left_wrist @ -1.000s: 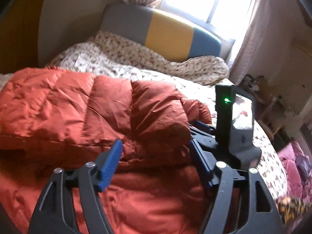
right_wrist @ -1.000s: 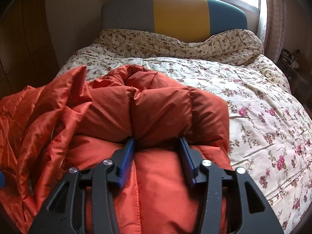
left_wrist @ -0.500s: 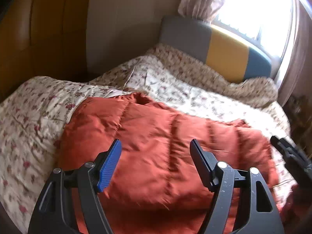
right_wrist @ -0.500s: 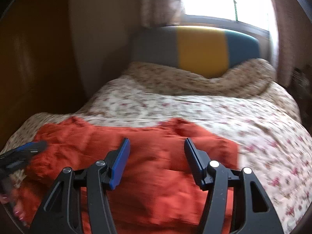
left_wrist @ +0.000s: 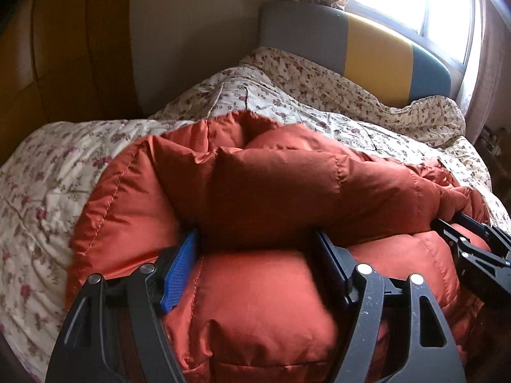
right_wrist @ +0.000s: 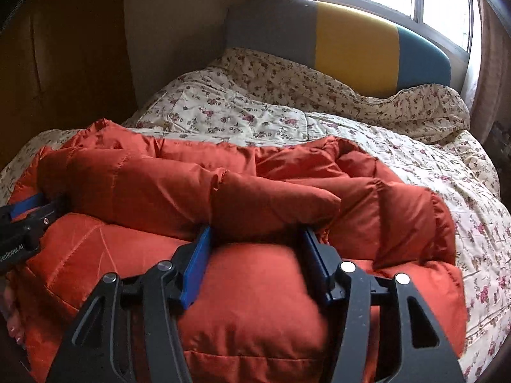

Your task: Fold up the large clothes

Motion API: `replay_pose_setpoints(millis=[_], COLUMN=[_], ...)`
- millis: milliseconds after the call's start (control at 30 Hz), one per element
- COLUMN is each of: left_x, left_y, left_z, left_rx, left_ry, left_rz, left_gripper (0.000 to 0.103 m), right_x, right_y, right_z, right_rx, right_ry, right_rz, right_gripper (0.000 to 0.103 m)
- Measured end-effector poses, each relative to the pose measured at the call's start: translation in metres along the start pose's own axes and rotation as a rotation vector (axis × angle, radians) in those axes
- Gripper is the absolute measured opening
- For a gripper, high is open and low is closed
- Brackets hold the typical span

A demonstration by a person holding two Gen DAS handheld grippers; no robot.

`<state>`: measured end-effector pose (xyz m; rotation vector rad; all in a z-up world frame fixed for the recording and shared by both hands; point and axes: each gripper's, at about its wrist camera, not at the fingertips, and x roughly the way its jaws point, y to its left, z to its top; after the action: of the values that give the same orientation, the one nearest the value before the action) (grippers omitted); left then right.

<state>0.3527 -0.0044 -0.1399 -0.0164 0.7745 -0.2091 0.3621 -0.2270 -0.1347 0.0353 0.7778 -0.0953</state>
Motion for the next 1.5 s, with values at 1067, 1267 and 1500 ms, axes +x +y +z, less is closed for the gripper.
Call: replay_pose_setpoints(millis=[1067, 1267, 1500], left_x=[-0.106, -0.140, -0.174], left_y=[0.056, 0.076, 0.098], left_z=[-0.076, -0.113, -0.149], left_rx=[-0.174, -0.169, -0.132], left_ry=[0.050, 0.051, 0.032], left_rz=[0.023, 0.042, 0.119], left_gripper=[0.093, 0.093, 0.093], right_x=[-0.133, -0.177, -0.232], right_y=[-0.023, -0.041, -0.083], right_z=[-0.047, -0.079, -0.135], right_rx=[-0.018, 0.017, 0.084], right_ry=[-0.064, -0.052, -0.022], right_rz=[0.003, 0.014, -0.006], right_gripper=[0.069, 0.069, 0.066])
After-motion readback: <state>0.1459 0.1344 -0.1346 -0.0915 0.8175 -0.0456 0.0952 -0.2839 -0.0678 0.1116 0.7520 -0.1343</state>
